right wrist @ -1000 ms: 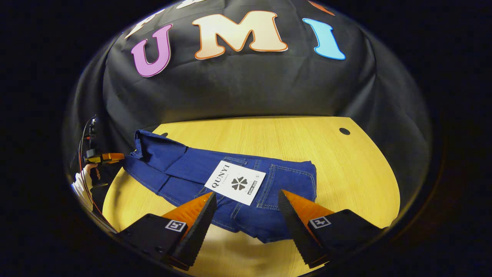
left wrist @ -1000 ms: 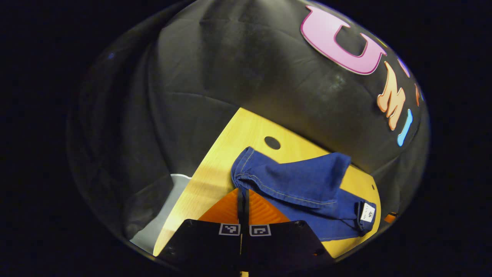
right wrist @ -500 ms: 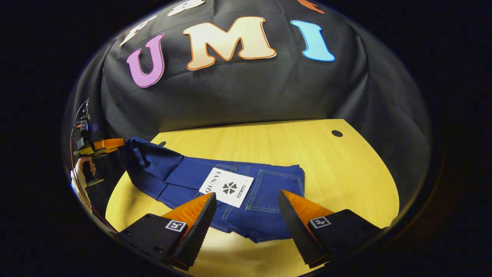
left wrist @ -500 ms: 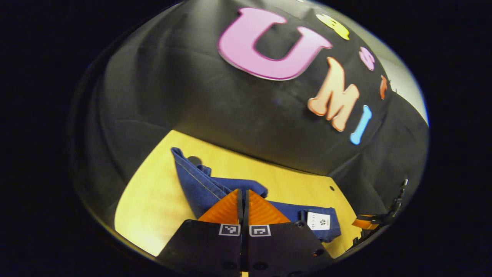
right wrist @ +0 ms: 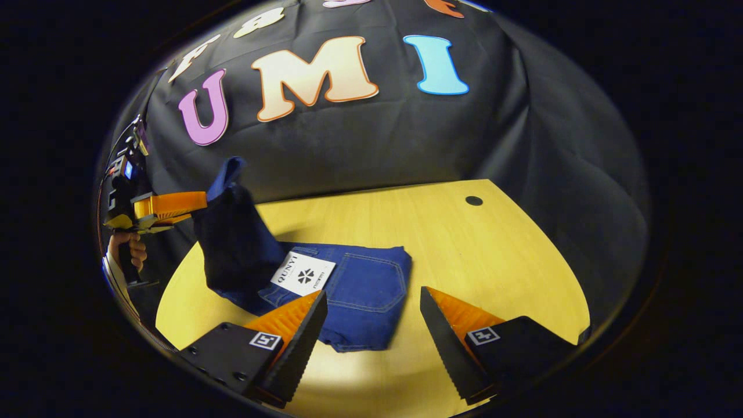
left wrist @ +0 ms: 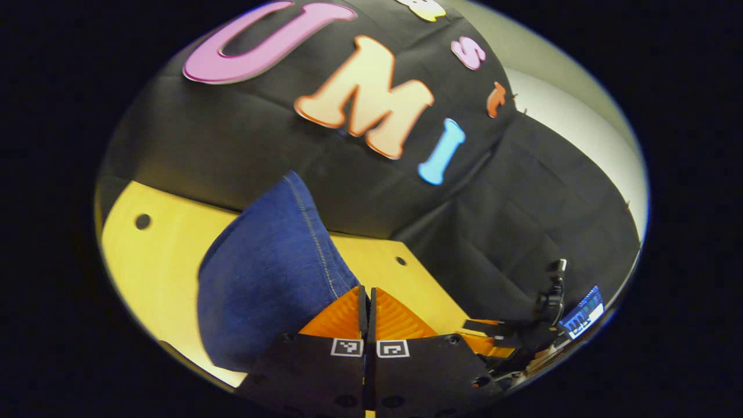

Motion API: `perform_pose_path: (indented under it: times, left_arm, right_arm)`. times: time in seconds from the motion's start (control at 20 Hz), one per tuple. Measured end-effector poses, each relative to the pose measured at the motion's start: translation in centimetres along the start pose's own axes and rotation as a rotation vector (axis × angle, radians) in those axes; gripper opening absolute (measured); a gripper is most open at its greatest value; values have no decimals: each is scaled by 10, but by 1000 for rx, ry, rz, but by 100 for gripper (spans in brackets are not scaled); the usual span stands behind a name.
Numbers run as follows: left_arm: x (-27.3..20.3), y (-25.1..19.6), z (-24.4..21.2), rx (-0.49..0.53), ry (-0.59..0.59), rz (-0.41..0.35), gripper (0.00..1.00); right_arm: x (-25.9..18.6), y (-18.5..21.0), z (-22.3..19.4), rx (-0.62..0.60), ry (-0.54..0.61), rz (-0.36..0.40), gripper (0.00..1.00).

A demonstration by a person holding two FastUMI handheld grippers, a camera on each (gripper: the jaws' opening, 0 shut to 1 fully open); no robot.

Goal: Grasp the waist and the cuffs of the jeans and fold them to make the two legs overlap; first hold the waist and fold one-third of the jeans toward the cuffs, then hold the cuffs and fold the remaining one-third in the same direction to finish folding.

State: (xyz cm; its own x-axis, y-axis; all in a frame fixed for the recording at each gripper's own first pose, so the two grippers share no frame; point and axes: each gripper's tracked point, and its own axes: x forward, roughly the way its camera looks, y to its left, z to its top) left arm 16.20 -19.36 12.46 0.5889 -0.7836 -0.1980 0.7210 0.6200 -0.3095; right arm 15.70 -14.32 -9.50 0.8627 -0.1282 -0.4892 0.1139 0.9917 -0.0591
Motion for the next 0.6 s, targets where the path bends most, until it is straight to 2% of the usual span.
perform_pose_path:
  times: [0.05, 0.15, 0.3, 0.45, 0.6]
  left_arm:
    - [19, -21, -19, -3, 33, -23, 0]
    - [48, -52, -64, 3, 103, -77, 0]
    - [79, -63, -129, 94, 210, -47, 0]
    - [90, -76, -157, 135, 285, -55, 0]
    - [92, -78, -153, 135, 268, -44, 0]
  right_arm:
    - [-4, -7, 0, 10, 4, -6, 100]
    - [-6, -17, 3, 36, 2, -5, 100]
    - [-14, -32, -4, 41, 0, -13, 100]
    - [-24, -35, -5, 44, -8, 3, 100]
    - [-31, -37, -6, 60, -18, 16, 100]
